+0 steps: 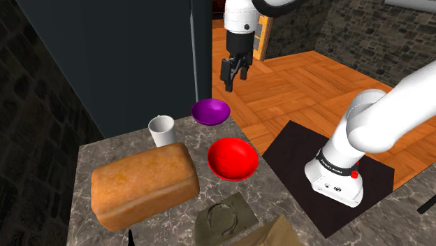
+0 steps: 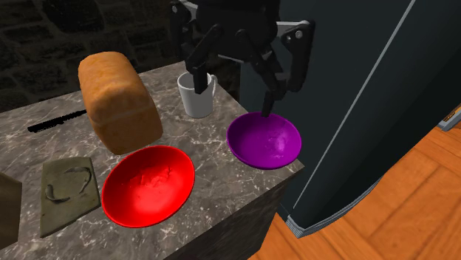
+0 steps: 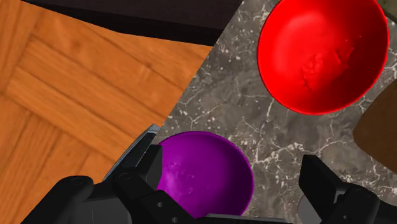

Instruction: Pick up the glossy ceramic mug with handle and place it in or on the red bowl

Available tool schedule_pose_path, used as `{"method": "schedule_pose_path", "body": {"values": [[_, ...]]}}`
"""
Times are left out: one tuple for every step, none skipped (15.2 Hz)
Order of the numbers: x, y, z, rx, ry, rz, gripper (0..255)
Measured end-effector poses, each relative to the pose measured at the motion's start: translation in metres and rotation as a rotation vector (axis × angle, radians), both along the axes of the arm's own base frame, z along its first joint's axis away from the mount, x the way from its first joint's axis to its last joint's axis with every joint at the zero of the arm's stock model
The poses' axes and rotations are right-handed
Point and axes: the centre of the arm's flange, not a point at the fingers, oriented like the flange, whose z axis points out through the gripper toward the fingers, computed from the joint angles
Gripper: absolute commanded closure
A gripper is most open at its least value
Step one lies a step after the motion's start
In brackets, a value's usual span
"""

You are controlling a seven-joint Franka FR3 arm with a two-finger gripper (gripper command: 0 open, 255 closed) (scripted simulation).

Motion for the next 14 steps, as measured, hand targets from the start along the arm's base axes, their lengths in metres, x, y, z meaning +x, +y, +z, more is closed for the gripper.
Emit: {"method": "schedule_pose_path", "body": {"values": [[0.006,0.011,-0.005,-0.003,-0.003,-0.001,0],[0.011,0.021,-0.009,-0.006,-0.006,-0.003,0],[0.015,0.032,-0.014,-0.009,-0.010,-0.004,0],[0.021,0.043,-0.018,-0.012,-0.013,-0.006,0],[0.028,0.056,-0.023,-0.014,-0.016,-0.007,0],[0.034,0.066,-0.026,-0.017,-0.019,-0.009,0],[0.040,0.077,-0.030,-0.020,-0.022,-0.011,0],[0.047,0.090,-0.036,-0.022,-0.025,-0.011,0],[0.049,0.101,-0.043,-0.026,-0.028,-0.013,0],[0.055,0.114,-0.048,-0.028,-0.031,-0.014,0],[0.062,0.123,-0.052,-0.031,-0.034,-0.016,0],[0.070,0.133,-0.056,-0.034,-0.037,-0.018,0],[0.076,0.144,-0.063,-0.036,-0.040,-0.019,0],[0.083,0.154,-0.067,-0.039,-0.043,-0.020,0]]}}
